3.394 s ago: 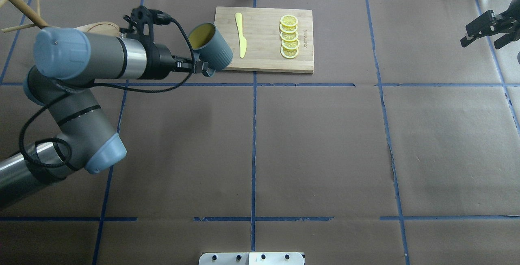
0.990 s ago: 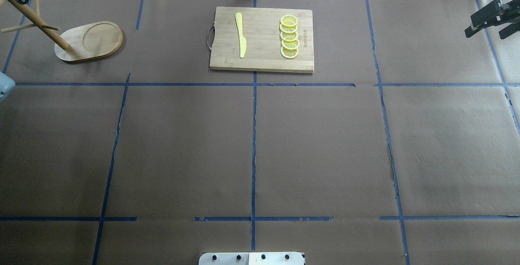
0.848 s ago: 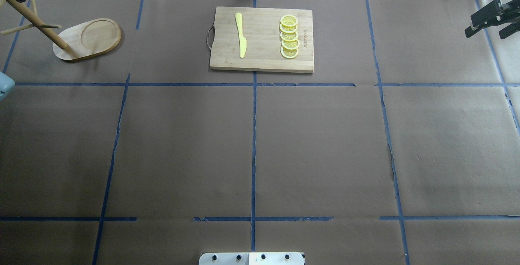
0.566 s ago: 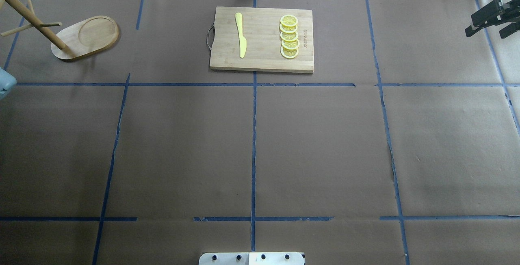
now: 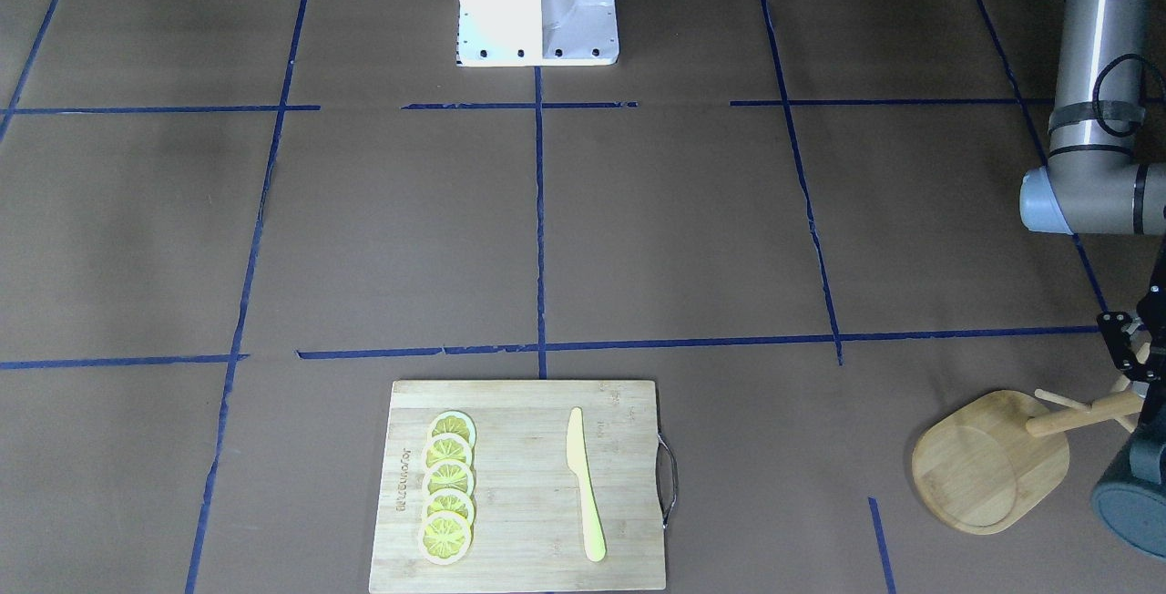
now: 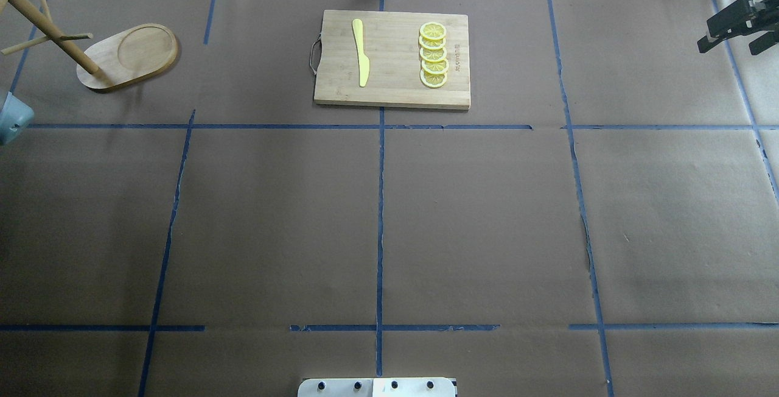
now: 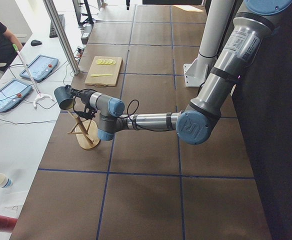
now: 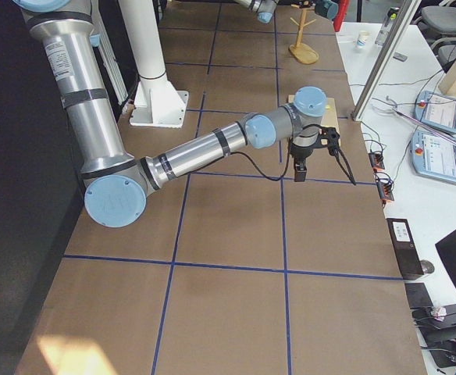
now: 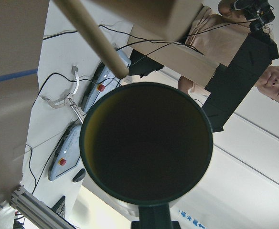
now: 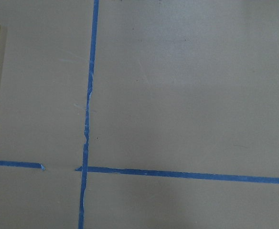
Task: Hang cup on storage rack
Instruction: 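Tilt the mug and hook its handle onto a rack peg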
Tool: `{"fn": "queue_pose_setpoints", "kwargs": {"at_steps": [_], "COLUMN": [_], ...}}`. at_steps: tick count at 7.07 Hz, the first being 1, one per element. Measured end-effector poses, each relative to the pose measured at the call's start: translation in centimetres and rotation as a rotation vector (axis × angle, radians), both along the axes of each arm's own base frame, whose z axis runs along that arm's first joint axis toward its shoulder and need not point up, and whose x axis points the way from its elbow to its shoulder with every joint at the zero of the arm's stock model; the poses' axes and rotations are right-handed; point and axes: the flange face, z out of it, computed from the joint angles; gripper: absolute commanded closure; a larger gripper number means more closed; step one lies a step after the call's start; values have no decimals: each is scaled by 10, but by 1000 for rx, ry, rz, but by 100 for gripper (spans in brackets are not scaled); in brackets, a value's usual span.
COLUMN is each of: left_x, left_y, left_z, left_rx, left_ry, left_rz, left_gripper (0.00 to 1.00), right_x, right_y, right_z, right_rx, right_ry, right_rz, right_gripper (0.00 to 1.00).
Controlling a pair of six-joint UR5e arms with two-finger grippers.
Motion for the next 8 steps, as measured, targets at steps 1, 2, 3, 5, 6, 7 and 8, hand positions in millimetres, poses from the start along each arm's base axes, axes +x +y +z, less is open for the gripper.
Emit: {"fn": "queue_pose_setpoints", "kwargs": {"at_steps": [1,2,3,5,6,7,8], "left_x": [0,-1,-3,-9,-12,-11,-6], "left_y": [-1,1,4,19,27,31,33], "left_z": [4,9,16,37,45,48,49], "left_rx": [-8,-16,-25,-35,-37,-35,-35], "left_ry": [-3,-6,-9,-4,11,23,35], "left_rz": [-1,-2,-2,-7,-20,-30,-33], "left_gripper": [100,100,100,100,100,100,100], "right_x": [0,0,0,0,0,0,1], "right_y": [0,0,0,1,2,2,2], "right_z": [0,-1,-1,-3,-4,-4,-4], "right_rx": [0,0,1,3,3,3,2], "right_ry": [0,0,-1,-2,-3,-2,-2], "right_rz": [0,1,1,3,4,5,5], "right_gripper": [0,0,0,0,0,0,0]}}
